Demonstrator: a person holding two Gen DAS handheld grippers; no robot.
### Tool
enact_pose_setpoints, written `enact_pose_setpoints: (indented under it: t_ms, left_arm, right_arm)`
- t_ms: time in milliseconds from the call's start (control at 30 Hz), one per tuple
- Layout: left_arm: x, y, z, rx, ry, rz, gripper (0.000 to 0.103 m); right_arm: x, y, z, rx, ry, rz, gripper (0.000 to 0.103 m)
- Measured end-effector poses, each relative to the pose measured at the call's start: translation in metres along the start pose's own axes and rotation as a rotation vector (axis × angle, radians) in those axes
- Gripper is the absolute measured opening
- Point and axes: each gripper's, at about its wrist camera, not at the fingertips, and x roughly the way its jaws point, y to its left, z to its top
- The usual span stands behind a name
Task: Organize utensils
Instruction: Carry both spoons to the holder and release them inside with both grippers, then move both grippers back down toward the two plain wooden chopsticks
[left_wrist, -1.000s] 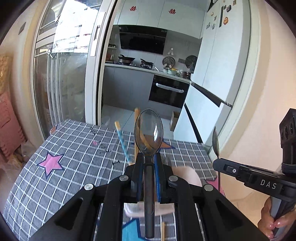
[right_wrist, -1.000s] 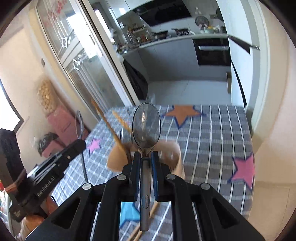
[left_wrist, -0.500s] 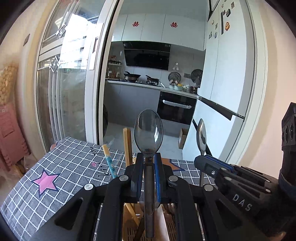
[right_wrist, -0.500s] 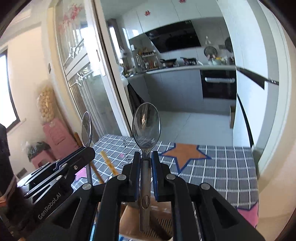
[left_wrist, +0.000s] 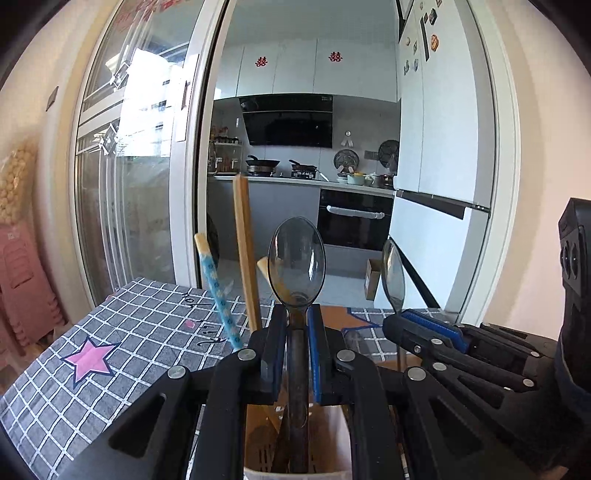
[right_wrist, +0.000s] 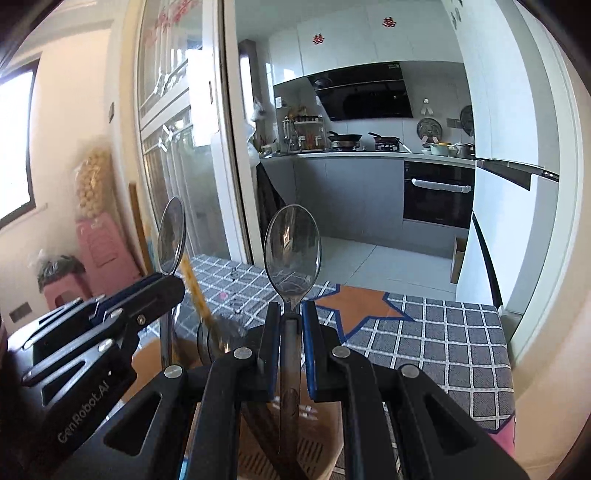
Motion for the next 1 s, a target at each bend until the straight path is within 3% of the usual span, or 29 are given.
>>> enact_pose_setpoints:
  t_ms: [500, 567, 633, 667, 1000]
  left_arm:
    - [-0.007, 0.006, -0.02, 0.039, 0.085, 0.006, 0.042]
    - [-0.009, 0.007, -0.019, 0.034, 0.089, 0.002, 0.042]
    - [-0.01, 0.008, -0.018, 0.027, 0.095, -0.006, 0.042]
    - [-0.012, 0.01, -0.017, 0.019, 0.099, -0.009, 0.042]
    - [-0.015, 0.025, -0.013, -0.028, 0.121, -0.018, 0.042]
  right_arm:
    - [-0.003, 0.005, -0.023, -0.02, 0.079, 0.009, 0.013]
    - [-0.004, 0.006, -0.022, -0.017, 0.095, 0.017, 0.017]
    - [-0.005, 0.004, -0.021, -0.006, 0.105, 0.019, 0.041]
    - [-0.007, 0.004, -0.019, 0.0, 0.099, 0.019, 0.046]
    - [-0.034, -0.01, -0.009, 0.092, 0.068, 0.009, 0.051]
